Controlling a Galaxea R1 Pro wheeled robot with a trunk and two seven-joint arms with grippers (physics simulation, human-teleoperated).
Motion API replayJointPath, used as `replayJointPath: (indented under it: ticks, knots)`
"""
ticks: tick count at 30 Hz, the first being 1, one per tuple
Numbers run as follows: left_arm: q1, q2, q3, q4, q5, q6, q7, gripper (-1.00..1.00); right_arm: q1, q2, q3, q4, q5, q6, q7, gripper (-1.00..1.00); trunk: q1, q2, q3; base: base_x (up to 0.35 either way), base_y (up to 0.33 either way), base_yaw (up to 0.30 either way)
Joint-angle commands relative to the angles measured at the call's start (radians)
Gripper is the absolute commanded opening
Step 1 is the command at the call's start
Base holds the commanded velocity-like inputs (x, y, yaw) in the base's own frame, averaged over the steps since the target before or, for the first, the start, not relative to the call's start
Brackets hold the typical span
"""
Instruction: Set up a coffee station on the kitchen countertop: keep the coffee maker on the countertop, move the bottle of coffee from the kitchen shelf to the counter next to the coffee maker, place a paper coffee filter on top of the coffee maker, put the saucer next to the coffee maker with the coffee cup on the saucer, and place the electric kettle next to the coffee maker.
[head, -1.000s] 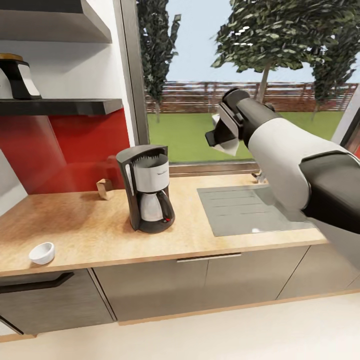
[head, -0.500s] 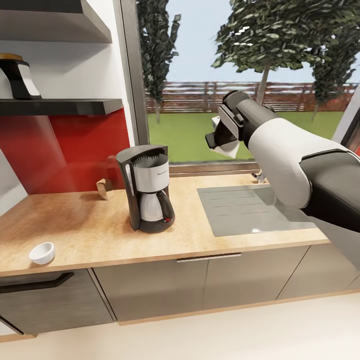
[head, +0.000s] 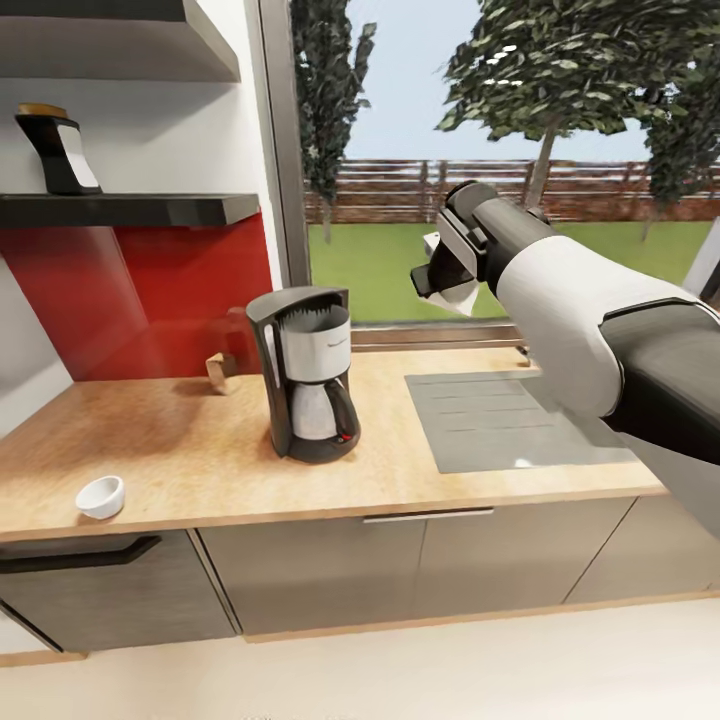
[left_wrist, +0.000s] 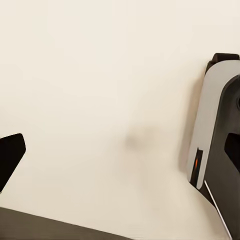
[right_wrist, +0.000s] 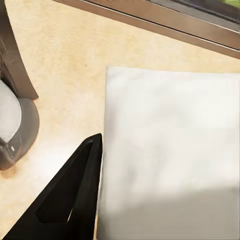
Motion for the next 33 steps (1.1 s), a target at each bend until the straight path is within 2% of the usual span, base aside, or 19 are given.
replayJointPath:
  ticks: [1,11,15,18,21,27,33]
  knots:
    - [-0.001,0.0,0.007,0.001,-0.002,-0.003,0.001,1.0,-0.001,0.0,0.002,-0.001,0.009,0.004,0.009,-1.0,0.001,-0.002,-0.003,0.0,0.0,0.177]
    - [-0.001,-0.001,0.008,0.001,-0.002,-0.003,0.0,1.0,-0.001,0.0,0.002,-0.001,0.001,0.004,0.009,-1.0,0.001,-0.002,-0.015,0.0,0.0,0.181]
    - [-0.001,-0.001,0.008,0.001,-0.002,-0.003,0.0,1.0,-0.001,0.0,0.002,-0.001,-0.07,0.004,0.008,-1.0,0.001,-0.002,-0.019,0.0,0.0,0.217]
    - [-0.001,-0.001,0.008,0.001,-0.002,-0.003,0.0,1.0,-0.001,0.0,0.002,0.0,-0.142,0.004,0.007,-1.0,0.001,-0.002,-0.022,0.0,0.0,0.238]
    - [-0.001,-0.001,0.008,0.001,-0.002,-0.003,0.0,1.0,-0.001,0.0,0.003,0.001,-0.172,0.004,0.007,-1.0,0.001,-0.002,-0.024,0.0,0.0,0.244]
    - [-0.001,-0.001,0.008,0.001,-0.002,-0.003,0.0,1.0,-0.001,0.0,0.004,0.001,-0.176,0.004,0.006,-1.0,0.001,-0.002,-0.028,0.0,0.0,0.227]
    - [-0.001,-0.001,0.008,0.001,-0.002,-0.003,0.0,1.0,-0.001,0.0,0.005,0.002,-0.175,0.004,0.005,-1.0,0.001,-0.002,-0.029,0.0,0.0,0.052]
